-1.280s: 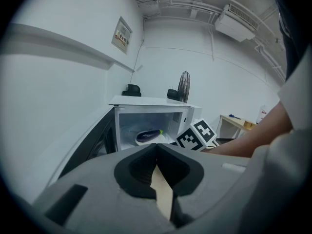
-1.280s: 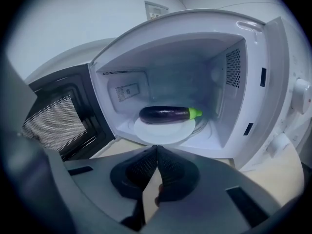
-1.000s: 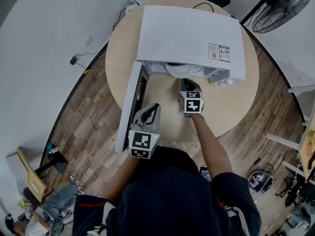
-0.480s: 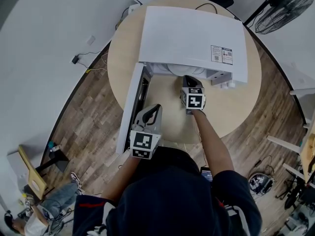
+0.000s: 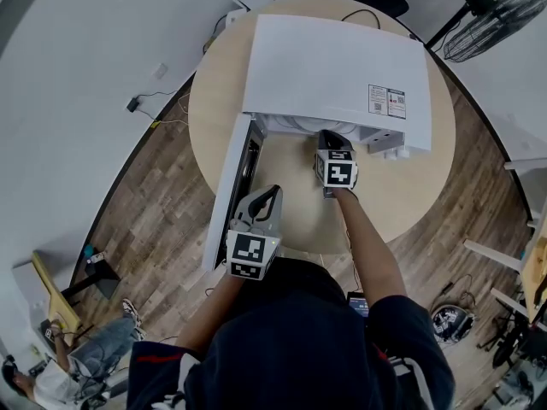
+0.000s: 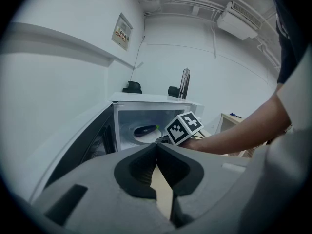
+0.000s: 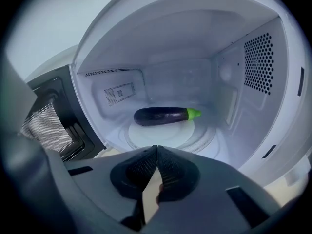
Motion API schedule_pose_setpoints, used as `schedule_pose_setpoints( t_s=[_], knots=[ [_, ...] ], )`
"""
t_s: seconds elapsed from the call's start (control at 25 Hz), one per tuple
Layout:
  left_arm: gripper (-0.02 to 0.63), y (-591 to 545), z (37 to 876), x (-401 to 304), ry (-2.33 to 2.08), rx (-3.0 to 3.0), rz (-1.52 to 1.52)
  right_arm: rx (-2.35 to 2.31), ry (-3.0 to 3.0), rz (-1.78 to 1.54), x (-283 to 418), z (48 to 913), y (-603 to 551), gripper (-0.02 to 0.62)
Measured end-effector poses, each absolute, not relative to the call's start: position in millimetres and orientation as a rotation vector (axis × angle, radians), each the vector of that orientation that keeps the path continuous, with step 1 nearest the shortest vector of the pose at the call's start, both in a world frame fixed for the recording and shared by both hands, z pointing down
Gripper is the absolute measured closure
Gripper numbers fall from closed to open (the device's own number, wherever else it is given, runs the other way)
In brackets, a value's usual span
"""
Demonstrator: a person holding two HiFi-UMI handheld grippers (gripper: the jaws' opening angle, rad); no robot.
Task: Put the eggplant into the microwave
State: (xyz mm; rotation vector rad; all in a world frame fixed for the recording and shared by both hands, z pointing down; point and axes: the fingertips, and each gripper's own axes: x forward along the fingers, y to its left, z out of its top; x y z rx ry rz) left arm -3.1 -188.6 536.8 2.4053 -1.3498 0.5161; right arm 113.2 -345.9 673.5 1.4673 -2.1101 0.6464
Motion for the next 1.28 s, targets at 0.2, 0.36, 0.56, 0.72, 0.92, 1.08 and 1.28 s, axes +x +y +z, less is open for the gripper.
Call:
schedule_pose_setpoints(
  t_s=[0.2,0.36,0.56,0.72,0.92,1.08,1.28],
  knots=[
    [0.591,-188,535,-5,-1.355,2.403,0.51,1.467,-2.097,0.647,114,672,-343,0.583],
    [0.591,-187,533,-3,-1.352,2.412,0.502,1.458,-2.122,0.641,111,664,-338,0.583],
    [0.591,-184,525,2,-1.348,2.438,0.48,1.44,-2.153,0.623,107,647,-321,0.583],
    [0.591,-184,517,2,-1.355,2.46,0.463,1.43,-2.195,0.608,102,626,-301,0.583],
    [0.591,-184,504,2,-1.374,2.489,0.44,1.445,-2.266,0.573,105,587,-279,0.583],
    [0.591,-181,492,3,-1.385,2.516,0.42,1.485,-2.336,0.582,109,552,-265,0.583],
    [0.591,-179,475,6,-1.402,2.565,0.4,1.528,-2.407,0.537,115,508,-247,0.583]
  ],
)
